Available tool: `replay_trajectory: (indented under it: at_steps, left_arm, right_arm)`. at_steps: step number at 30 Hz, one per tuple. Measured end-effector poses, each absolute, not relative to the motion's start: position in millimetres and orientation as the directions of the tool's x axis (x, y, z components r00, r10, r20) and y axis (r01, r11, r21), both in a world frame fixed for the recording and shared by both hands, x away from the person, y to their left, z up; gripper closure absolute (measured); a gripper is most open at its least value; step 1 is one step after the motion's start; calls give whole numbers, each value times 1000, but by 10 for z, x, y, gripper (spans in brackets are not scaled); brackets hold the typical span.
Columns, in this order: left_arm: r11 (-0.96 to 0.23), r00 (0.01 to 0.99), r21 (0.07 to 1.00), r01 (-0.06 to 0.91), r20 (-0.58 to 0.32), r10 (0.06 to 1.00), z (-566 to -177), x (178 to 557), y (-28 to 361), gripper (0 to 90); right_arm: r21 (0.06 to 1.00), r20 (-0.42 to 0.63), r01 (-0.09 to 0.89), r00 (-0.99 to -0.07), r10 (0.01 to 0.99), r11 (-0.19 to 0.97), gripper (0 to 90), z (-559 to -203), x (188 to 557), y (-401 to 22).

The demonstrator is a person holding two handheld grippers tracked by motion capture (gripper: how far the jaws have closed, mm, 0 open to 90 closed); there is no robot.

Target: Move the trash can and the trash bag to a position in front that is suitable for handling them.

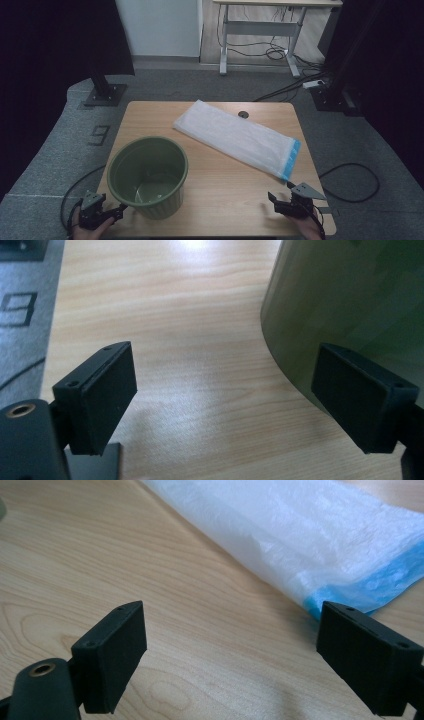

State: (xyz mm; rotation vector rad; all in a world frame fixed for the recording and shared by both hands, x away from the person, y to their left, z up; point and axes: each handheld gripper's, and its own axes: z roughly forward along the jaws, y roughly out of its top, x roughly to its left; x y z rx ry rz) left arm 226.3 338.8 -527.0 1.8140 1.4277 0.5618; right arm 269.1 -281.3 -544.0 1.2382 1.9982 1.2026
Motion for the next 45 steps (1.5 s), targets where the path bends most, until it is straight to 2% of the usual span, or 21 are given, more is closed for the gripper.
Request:
replay_trajectory:
  at_steps: [2, 4, 6, 9, 10, 11, 13, 15, 17, 18, 19, 25, 29, 40, 45]
  left_arm:
    - [-110, 296, 783, 612, -99, 950, -5259, 2250, 3403, 111]
    - [-144, 352, 800, 582, -88, 932, -5227, 2213, 3447, 110]
    - [-166, 376, 803, 572, -77, 923, -5217, 2200, 3457, 110]
    - [-254, 491, 810, 529, -48, 870, -5152, 2150, 3479, 111]
    - [-254, 491, 810, 529, -48, 870, -5152, 2150, 3479, 112]
    - [-302, 561, 813, 498, -37, 827, -5104, 2126, 3446, 117]
    - [-322, 591, 816, 481, -30, 806, -5079, 2119, 3407, 119]
    - [-373, 670, 818, 438, -20, 742, -5020, 2138, 3215, 121]
    - [-417, 709, 802, 429, -12, 705, -4998, 2172, 3066, 93]
    - [-417, 709, 802, 429, -12, 705, -4998, 2172, 3066, 64]
    - [-444, 707, 789, 425, 17, 707, -4986, 2213, 2950, 73]
    - [-479, 735, 775, 413, 28, 678, -4993, 2381, 2674, 88]
    - [-508, 747, 755, 414, 37, 663, -5024, 2526, 2471, 81]
    - [-561, 765, 730, 389, 83, 639, -5017, 2912, 1831, 83]
    - [-560, 759, 725, 401, 80, 647, -5021, 3013, 1674, 90]
  right_arm:
    - [868, 45, 456, -463, 885, 195, 123, -5451, 2694, -2808]
    - [861, 67, 476, -455, 888, 179, 124, -5480, 2667, -2786]
    - [859, 58, 476, -455, 888, 188, 124, -5483, 2639, -2758]
    - [858, 35, 465, -474, 880, 216, 125, -5468, 2640, -2712]
    - [858, 27, 462, -481, 876, 227, 126, -5465, 2646, -2696]
    - [856, 20, 459, -488, 873, 237, 126, -5464, 2651, -2684]
    - [855, 17, 459, -492, 870, 243, 127, -5467, 2650, -2677]
    - [850, 19, 464, -500, 866, 249, 129, -5490, 2626, -2686]
    - [848, 17, 466, -502, 865, 253, 130, -5500, 2609, -2700]
    - [850, 16, 462, -503, 864, 253, 131, -5499, 2599, -2711]
    - [852, 17, 460, -502, 865, 251, 132, -5497, 2592, -2720]
    - [864, 34, 450, -499, 866, 225, 133, -5468, 2524, -2788]
    - [873, 129, 462, -526, 841, 155, 136, -5470, 2465, -2841]
    - [878, 125, 449, -550, 826, 166, 136, -5446, 2390, -2806]
    - [880, 128, 448, -545, 829, 158, 138, -5440, 2377, -2817]
